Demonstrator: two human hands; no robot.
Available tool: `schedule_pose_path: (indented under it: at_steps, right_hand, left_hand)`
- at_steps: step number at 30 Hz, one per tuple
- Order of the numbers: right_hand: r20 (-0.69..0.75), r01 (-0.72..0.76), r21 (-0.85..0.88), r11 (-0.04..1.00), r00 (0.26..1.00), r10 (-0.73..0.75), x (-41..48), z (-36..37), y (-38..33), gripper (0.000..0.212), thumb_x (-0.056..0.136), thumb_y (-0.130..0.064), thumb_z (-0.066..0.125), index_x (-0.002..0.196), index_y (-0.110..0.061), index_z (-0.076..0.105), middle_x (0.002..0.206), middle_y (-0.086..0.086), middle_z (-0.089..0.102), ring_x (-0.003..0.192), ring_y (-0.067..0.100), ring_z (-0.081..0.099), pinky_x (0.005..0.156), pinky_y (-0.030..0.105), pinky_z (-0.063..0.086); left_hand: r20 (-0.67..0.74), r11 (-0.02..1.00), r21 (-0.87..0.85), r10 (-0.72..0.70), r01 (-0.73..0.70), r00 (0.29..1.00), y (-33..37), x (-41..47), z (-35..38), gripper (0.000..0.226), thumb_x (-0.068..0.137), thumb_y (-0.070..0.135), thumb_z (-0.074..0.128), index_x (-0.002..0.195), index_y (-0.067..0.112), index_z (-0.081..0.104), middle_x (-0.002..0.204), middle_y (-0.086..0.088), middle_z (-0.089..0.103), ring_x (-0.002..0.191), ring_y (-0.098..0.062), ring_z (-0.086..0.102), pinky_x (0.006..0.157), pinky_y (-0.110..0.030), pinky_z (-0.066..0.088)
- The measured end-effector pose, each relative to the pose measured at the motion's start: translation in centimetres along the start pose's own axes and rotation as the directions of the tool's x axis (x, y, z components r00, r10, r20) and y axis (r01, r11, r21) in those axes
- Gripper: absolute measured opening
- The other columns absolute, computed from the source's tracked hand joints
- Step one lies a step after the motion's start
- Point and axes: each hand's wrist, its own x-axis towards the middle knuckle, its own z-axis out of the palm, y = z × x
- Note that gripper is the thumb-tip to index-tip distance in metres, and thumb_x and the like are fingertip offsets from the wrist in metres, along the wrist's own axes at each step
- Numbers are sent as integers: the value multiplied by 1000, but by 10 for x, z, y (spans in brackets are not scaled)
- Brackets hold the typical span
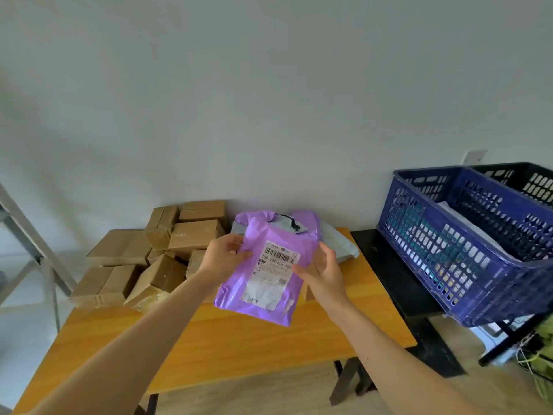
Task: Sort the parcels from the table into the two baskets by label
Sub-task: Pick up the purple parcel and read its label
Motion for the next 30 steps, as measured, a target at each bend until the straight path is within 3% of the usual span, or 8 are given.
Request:
schedule_pose_path:
  at_steps: [3,5,13,17,20,23,30]
  right_hand:
    - [90,-57,154,986,995,43,-10,4,-3,58,79,-3,77,124,-23,47,123,2,62,108,12,63,83,24,56]
    - [102,-62,177,982,994,45,-16,7,-3,56,80,8,71,119,-27,50,123,7,63,105,14,65,82,26,57]
    - [32,-20,157,987,999,16,-28,12,-11,56,81,11,67,122,-24,51,113,-3,62,98,3,62,72,15,53]
    - [-3,-20,123,992,1000,20,-36,9,-12,57,82,7,69,129,-21,51,119,-2,62,103,3,61,75,16,54]
    - [-40,-34,100,994,998,38,-46,-1,-10,57,83,6,67,130,-22,50,121,-3,62,106,4,61,78,17,54]
    - [-103,-55,91,994,993,65,-60,-15,-5,55,83,7,66,127,-23,51,115,-5,63,103,1,60,71,12,52]
    - [-299,-122,48,991,945,131,-93,-65,8,52,82,8,62,125,-20,54,115,-3,62,98,4,60,63,9,50]
  left_hand:
    - [-41,985,-130,-116,109,992,-1,-2,-3,23,83,3,72,104,8,65,96,-4,66,88,-21,63,77,-34,55]
    - [-48,978,-152,-154,145,987,-5,-2,-5,21,83,4,73,100,12,64,98,-6,66,93,-26,64,84,-41,55]
    - [-24,952,-244,-199,187,980,-12,-7,-13,16,84,7,73,84,20,62,90,-2,67,88,-25,64,81,-42,55]
    - [23,940,-284,-190,189,982,-13,-7,-10,20,84,5,72,81,21,61,87,0,64,80,-21,61,74,-38,54]
    - [98,930,-292,-202,222,975,-15,-6,1,15,83,6,73,94,11,64,93,-7,66,82,-24,62,75,-40,55]
    - [175,920,-302,-206,251,963,-15,-6,21,28,82,5,75,107,3,64,101,-11,66,86,-26,61,73,-36,52]
    - [351,933,-260,-150,250,924,0,-17,85,27,82,5,75,107,7,63,99,-8,65,84,-24,59,71,-35,51]
